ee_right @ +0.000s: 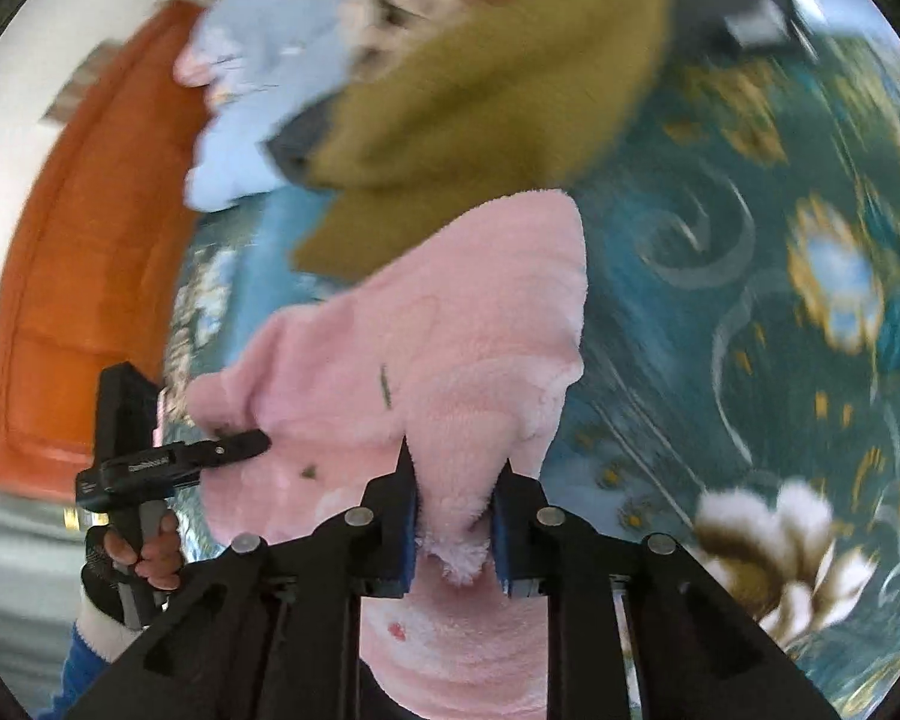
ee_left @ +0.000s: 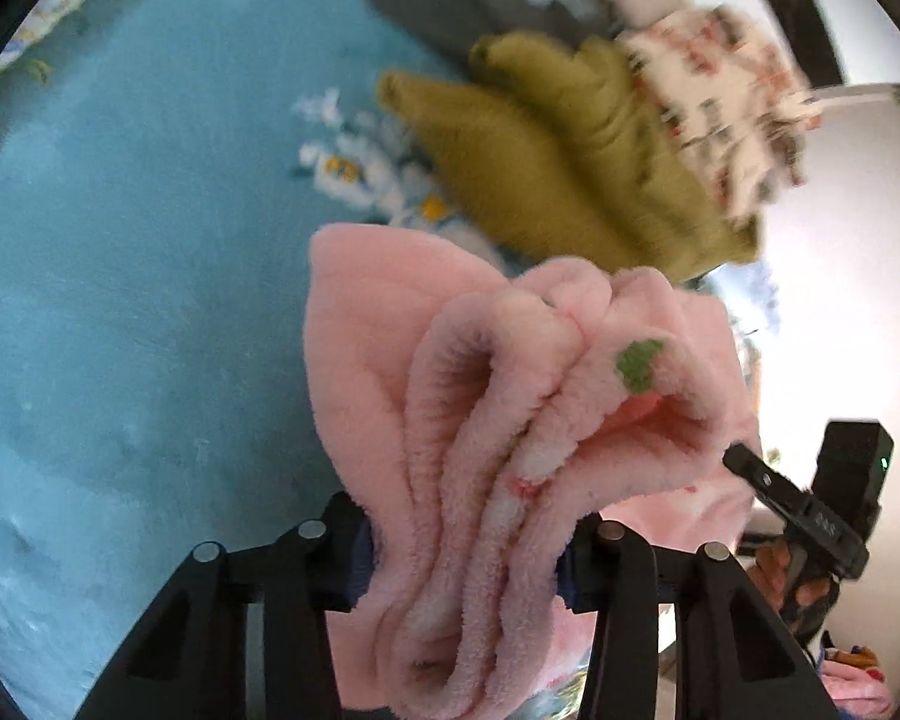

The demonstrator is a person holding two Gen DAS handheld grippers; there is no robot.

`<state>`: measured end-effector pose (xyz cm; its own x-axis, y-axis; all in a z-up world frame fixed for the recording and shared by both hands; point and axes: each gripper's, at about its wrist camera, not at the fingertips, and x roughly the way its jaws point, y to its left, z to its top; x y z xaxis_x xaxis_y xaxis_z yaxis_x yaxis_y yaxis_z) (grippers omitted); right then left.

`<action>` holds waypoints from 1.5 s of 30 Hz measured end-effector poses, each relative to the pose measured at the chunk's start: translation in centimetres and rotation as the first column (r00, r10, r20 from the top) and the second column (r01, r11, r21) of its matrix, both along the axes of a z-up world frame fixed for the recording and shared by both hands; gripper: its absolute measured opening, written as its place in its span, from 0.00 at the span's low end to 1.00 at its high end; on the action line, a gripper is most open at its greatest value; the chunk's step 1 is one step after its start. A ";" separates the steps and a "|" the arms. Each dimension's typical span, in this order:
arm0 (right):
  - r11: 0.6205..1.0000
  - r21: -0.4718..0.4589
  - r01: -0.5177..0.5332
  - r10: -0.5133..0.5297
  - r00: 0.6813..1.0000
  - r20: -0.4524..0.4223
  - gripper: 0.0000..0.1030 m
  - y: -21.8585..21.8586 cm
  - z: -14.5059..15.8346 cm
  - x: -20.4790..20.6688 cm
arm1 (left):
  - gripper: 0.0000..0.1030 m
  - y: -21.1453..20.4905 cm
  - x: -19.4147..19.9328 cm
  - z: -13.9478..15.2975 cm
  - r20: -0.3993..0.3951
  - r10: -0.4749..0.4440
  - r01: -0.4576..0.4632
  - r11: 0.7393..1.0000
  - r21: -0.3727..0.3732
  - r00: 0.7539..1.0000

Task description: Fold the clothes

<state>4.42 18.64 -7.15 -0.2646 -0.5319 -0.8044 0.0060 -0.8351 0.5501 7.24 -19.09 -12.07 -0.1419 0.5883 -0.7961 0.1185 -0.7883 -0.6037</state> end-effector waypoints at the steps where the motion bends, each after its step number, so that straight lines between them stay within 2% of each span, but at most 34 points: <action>1: 1.000 0.005 -0.029 0.030 0.999 -0.029 0.20 -0.5 1.0 -0.3 | 0.47 -1.7 0.5 0.7 -0.022 0.040 -0.039 0.999 0.011 0.999; 3: 0.996 0.019 -0.090 0.091 0.993 -0.078 0.20 -1.8 2.8 -1.3 | 0.47 -5.0 1.4 2.0 -0.064 0.119 -0.117 0.992 0.036 0.991; 6: 0.986 0.011 -0.169 0.169 0.978 -0.121 0.20 -5.3 5.2 -4.0 | 0.47 -9.9 2.8 3.9 -0.123 0.238 -0.230 0.970 0.079 0.963; 8: 0.971 0.013 -0.239 0.238 0.960 -0.146 0.20 -8.7 6.4 -5.8 | 0.47 -13.2 3.7 5.2 -0.160 0.316 -0.301 0.947 0.112 0.935; 10: 0.939 0.025 -0.344 0.343 0.924 -0.170 0.20 -14.0 7.6 -8.1 | 0.47 -17.0 5.1 5.9 -0.191 0.406 -0.387 0.913 0.130 0.894; 14: 0.848 0.024 -0.529 0.525 0.835 -0.161 0.20 -26.5 7.7 -12.8 | 0.47 -26.1 8.8 5.1 -0.235 0.590 -0.579 0.806 0.124 0.772; 16: 0.789 0.019 -0.613 0.609 0.779 -0.147 0.20 -33.5 7.1 -14.6 | 0.47 -30.0 10.3 4.3 -0.245 0.660 -0.655 0.747 0.113 0.710; 19: 0.670 0.037 -0.741 0.738 0.660 -0.140 0.20 -43.9 5.9 -16.1 | 0.47 -36.1 14.1 2.7 -0.258 0.742 -0.746 0.658 0.101 0.619; 21: 0.567 0.050 -0.822 0.819 0.557 -0.141 0.20 -50.6 4.8 -16.6 | 0.47 -38.2 15.2 1.4 -0.258 0.783 -0.790 0.604 0.101 0.566; 23: 0.492 0.050 -0.869 0.866 0.483 -0.132 0.20 -56.0 3.5 -17.2 | 0.47 -40.5 16.4 -0.4 -0.244 0.825 -0.830 0.546 0.111 0.510; 25: 0.426 0.059 -0.903 0.902 0.419 -0.109 0.20 -60.4 1.3 -17.4 | 0.47 -41.4 17.3 -2.6 -0.197 0.859 -0.853 0.502 0.141 0.473; 28: 0.400 0.100 -0.911 0.917 0.399 -0.028 0.20 -64.4 -2.4 -18.3 | 0.48 -42.8 18.6 -5.6 -0.113 0.902 -0.878 0.432 0.208 0.417; 30: 0.384 0.117 -0.916 0.920 0.390 0.028 0.22 -66.5 -4.5 -19.0 | 0.51 -43.5 19.1 -6.2 -0.079 0.917 -0.879 0.398 0.263 0.392; 33: 0.372 0.124 -0.920 0.923 0.381 0.058 0.31 -67.7 -5.5 -19.6 | 0.56 -43.9 19.5 -6.2 -0.061 0.910 -0.863 0.408 0.298 0.409; 35: 0.380 0.139 -0.915 0.920 0.389 0.045 0.39 -67.2 -4.9 -19.8 | 0.58 -43.8 19.4 -5.9 -0.073 0.905 -0.854 0.420 0.307 0.419; 36: 0.388 0.155 -0.909 0.918 0.396 0.028 0.40 -66.7 -4.3 -19.7 | 0.61 -43.6 19.8 -5.2 -0.090 0.904 -0.854 0.424 0.303 0.417; 38: 0.418 0.210 -0.884 0.906 0.421 -0.030 0.41 -65.0 -2.5 -19.2 | 0.62 -43.0 20.9 -3.2 -0.148 0.904 -0.864 0.427 0.268 0.401; 39: 0.441 0.247 -0.863 0.895 0.442 -0.055 0.41 -64.1 -1.9 -18.8 | 0.63 -42.9 21.0 -2.0 -0.191 0.896 -0.867 0.438 0.236 0.401; 41: 0.454 0.302 -0.838 0.889 0.448 -0.094 0.41 -63.4 -1.0 -17.7 | 0.63 -42.8 21.2 0.4 -0.274 0.873 -0.873 0.456 0.169 0.403; 43: 0.462 0.351 -0.814 0.885 0.445 -0.132 0.41 -62.7 -0.2 -16.4 | 0.63 -41.9 19.7 3.3 -0.384 0.802 -0.853 0.518 0.064 0.458; 45: 0.444 0.375 -0.814 0.896 0.415 -0.159 0.41 -62.6 -0.1 -14.4 | 0.63 -40.6 17.5 5.6 -0.478 0.714 -0.816 0.577 -0.011 0.511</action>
